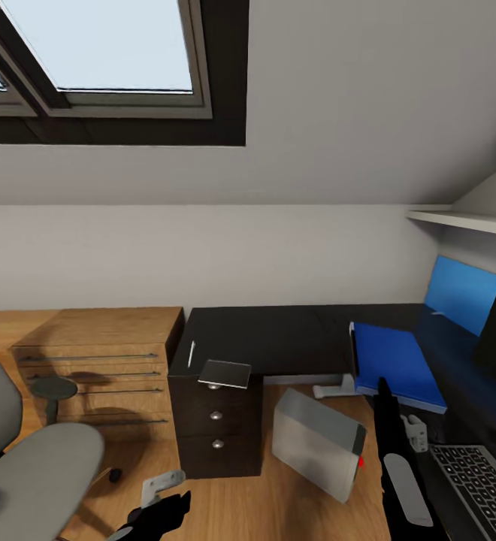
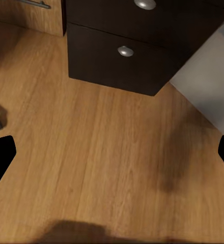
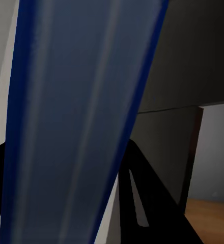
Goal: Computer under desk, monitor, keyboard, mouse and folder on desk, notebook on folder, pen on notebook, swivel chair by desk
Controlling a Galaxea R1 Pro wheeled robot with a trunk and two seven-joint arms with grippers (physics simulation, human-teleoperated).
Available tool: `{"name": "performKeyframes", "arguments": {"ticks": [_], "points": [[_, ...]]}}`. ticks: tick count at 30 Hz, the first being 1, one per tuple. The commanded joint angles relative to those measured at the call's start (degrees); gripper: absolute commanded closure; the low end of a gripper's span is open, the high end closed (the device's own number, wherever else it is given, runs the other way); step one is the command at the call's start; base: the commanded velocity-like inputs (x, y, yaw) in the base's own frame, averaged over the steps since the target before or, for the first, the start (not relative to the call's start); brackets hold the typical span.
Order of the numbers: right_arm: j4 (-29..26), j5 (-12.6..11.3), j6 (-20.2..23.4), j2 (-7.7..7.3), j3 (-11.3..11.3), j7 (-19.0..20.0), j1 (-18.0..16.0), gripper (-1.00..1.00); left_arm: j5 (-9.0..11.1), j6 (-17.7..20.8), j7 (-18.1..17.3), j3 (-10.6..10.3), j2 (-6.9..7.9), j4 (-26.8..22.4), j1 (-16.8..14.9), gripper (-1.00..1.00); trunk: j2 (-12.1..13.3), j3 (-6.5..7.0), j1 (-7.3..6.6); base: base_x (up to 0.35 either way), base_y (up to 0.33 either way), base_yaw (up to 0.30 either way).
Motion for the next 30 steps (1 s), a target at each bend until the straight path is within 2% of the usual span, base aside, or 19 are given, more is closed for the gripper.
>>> {"name": "performKeyframes", "arguments": {"ticks": [1, 7, 13, 23, 30], "points": [[0.05, -0.60, 0.00, 0.07, -0.09, 0.46, -0.05, 1.00, 0.57, 0.06, 0.58, -0.18, 0.11, 0.07, -0.05, -1.00, -0.05, -0.07, 0.01, 0.157, 0.000, 0.000], [-0.06, -0.85, 0.13, 0.03, -0.29, 0.52, -0.05, 1.00, 0.47, 0.04, 0.71, -0.39, -0.06, 2.43, -0.03, -1.00, -0.05, -0.07, 0.01, 0.278, 0.000, 0.000], [-0.08, -0.78, 0.22, -0.38, -0.27, 0.06, -0.05, 1.00, 0.47, 0.04, 0.75, -0.49, -0.14, 2.82, -0.03, -1.00, -0.05, -0.07, 0.01, 0.290, 0.000, 0.000], [2.75, -0.64, 0.24, -3.31, -0.43, -2.06, -0.18, 1.00, 0.38, 0.03, 0.46, -1.26, -0.17, 3.48, -0.03, -1.00, -0.05, -0.07, 0.01, 0.060, 0.000, 0.000], [10.85, -0.60, -0.08, -6.30, -0.43, -2.01, -4.26, 1.00, 0.37, -0.05, 0.41, -1.31, -0.25, 3.55, -0.03, -1.00, -0.05, -0.07, 0.01, 0.002, 0.000, 0.000]]}}
